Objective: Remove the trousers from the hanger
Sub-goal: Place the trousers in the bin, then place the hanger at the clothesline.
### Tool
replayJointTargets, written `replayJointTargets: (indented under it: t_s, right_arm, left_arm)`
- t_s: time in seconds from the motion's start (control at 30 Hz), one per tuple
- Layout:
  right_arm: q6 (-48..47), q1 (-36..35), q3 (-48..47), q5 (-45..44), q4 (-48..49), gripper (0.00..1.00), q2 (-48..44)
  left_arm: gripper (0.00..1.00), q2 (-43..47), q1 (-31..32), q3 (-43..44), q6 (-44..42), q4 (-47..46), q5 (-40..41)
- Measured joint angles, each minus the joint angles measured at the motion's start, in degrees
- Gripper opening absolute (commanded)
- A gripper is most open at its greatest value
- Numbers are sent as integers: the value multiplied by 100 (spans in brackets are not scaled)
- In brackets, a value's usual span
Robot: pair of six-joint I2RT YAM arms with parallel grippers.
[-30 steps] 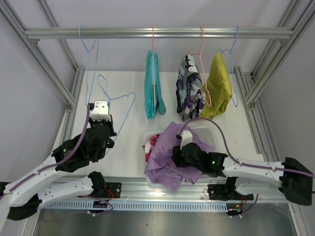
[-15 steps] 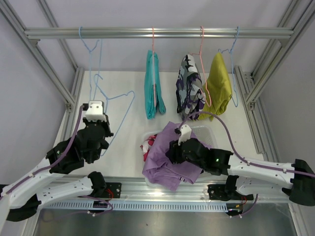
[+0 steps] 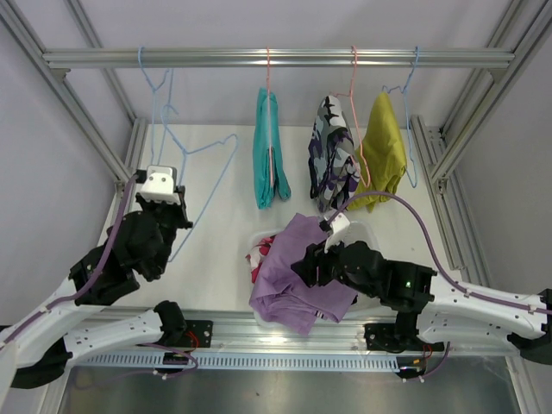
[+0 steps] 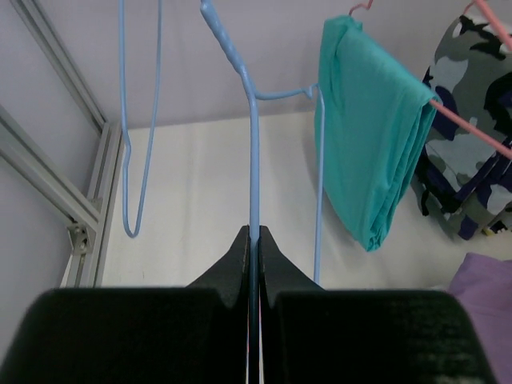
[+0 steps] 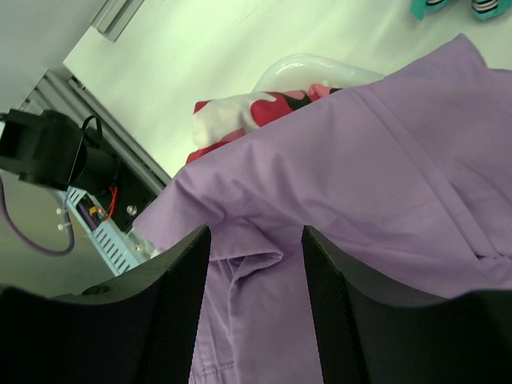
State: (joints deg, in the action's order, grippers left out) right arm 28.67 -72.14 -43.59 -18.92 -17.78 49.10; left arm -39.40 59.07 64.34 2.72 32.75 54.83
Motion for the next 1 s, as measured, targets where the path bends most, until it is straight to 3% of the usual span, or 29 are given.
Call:
replayJointTargets:
  t_s: [0.27,0.5,1.0]
  right_arm:
    - [-98,-162,278,-98,103,58,-57]
    - [-238,-98,761,181,404,60,87]
    - [-542,673,1193,1274,957,61,247]
  left_arm:
    - [0,-750,-660,212,-1106,-1493,-577]
    - [0,-1939,-1628,898,-1300,-1886,-1419]
    - [1,-3493,-2638,2389,-1779,-2229,-2072]
